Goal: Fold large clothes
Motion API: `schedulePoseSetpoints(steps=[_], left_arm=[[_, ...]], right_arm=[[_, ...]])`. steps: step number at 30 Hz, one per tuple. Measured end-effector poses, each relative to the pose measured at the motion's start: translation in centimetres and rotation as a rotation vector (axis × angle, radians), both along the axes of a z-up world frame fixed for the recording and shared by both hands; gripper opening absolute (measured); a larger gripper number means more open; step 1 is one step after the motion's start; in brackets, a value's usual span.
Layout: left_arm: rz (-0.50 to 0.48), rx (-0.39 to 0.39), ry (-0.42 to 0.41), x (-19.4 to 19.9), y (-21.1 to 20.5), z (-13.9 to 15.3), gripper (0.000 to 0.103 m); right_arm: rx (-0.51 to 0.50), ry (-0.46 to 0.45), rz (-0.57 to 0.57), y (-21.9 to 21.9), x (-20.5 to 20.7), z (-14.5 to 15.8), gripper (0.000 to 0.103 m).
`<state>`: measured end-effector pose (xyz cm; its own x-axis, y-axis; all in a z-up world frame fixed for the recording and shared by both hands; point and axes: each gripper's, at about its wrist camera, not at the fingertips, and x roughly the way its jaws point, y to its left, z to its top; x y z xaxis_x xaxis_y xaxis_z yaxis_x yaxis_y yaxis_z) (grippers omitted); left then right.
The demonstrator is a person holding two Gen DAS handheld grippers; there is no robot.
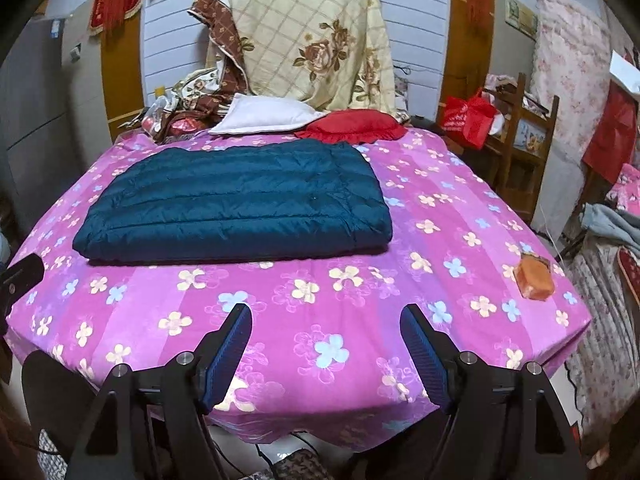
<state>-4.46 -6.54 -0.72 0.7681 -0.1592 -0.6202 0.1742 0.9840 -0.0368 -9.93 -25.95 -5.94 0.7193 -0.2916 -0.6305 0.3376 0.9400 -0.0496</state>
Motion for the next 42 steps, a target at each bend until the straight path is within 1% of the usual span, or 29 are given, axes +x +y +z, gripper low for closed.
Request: schedulePoseSetpoints(steps=[4, 9, 15, 20, 36, 42], left_arm=[[-0.011, 0.007, -0.002, 0.0, -0.1, 0.0, 0.08], [-0.009, 0.02, 0.011, 0.3, -0.2, -0.2, 0.08], [0.02, 0.046, 0.003, 0.7, -0.1, -0.5, 0.08], [0.024, 0.055, 0.022, 1.2, 0.0, -1.0, 0.08], [0.0, 0.059, 0.079, 1.8, -0.5, -2.2, 0.08], [0.0, 0.06, 0.082, 1.8, -0.6, -2.3, 0.08]], right_arm=[[0.018, 0.005, -0.007, -0.4, 0.1, -0.2, 0.074], [0.013, 0.024, 0.009, 0.1, 0.5, -0.6, 0.075], [0.02, 0.05, 0.011, 0.2, 1.0, -1.2, 0.075], [0.021, 0.063, 0.009, 0.2, 1.2, -1.4, 0.075], [0.015, 0.068, 0.019, 0.5, 1.3, -1.5, 0.075], [0.017, 0.074, 0.022, 0.7, 1.5, -1.7, 0.075]])
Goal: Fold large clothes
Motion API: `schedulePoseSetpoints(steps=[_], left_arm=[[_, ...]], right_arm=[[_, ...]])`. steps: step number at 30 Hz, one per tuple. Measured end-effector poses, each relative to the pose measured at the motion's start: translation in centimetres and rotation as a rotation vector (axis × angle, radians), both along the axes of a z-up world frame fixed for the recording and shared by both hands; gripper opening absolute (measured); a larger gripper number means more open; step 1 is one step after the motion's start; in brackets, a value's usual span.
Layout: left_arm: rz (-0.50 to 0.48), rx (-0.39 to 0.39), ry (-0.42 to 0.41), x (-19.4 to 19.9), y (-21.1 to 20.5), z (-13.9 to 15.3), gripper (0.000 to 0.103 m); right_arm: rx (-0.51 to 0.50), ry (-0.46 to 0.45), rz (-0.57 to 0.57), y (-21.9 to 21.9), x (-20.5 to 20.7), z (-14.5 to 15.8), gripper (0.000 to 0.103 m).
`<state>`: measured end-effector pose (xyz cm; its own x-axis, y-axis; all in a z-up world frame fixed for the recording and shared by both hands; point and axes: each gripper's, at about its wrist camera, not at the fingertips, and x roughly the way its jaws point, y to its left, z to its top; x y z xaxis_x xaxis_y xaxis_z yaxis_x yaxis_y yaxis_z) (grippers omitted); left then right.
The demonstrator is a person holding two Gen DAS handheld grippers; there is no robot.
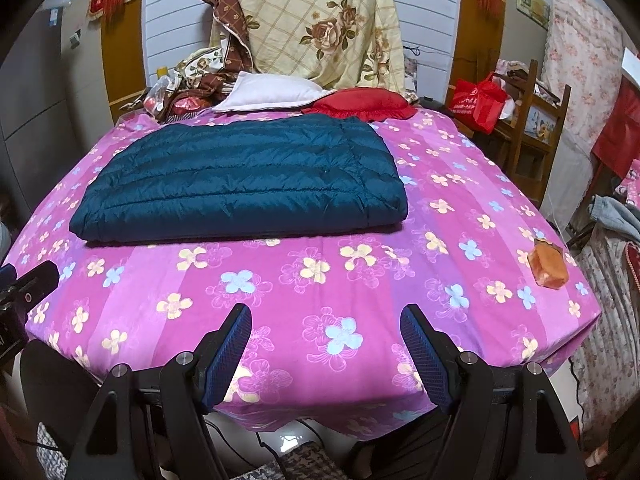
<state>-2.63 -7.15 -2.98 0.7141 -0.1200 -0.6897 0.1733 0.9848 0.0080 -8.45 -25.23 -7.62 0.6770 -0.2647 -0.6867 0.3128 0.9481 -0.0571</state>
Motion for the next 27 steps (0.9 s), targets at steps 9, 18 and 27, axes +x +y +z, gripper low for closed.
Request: schedulePoseSetpoints(steps=[9, 18, 27], left_arm=[[-0.015, -0.002, 0.02, 0.2, -0.2, -0.8, 0.08], [-0.027, -0.008, 0.034, 0.3, -0.2, -1.2, 0.08], [-0.028, -0.01, 0.045, 0.5, -0.1, -1.4, 0.08]], right_arm=[[0.005, 0.003, 0.002, 0.2, 0.1, -0.3, 0.075], [0.018, -0.005, -0.006, -0.1, 0.2, -0.4, 0.075], [0.035, -0.001, -0.015, -0.8, 0.2, -0.4, 0.075]])
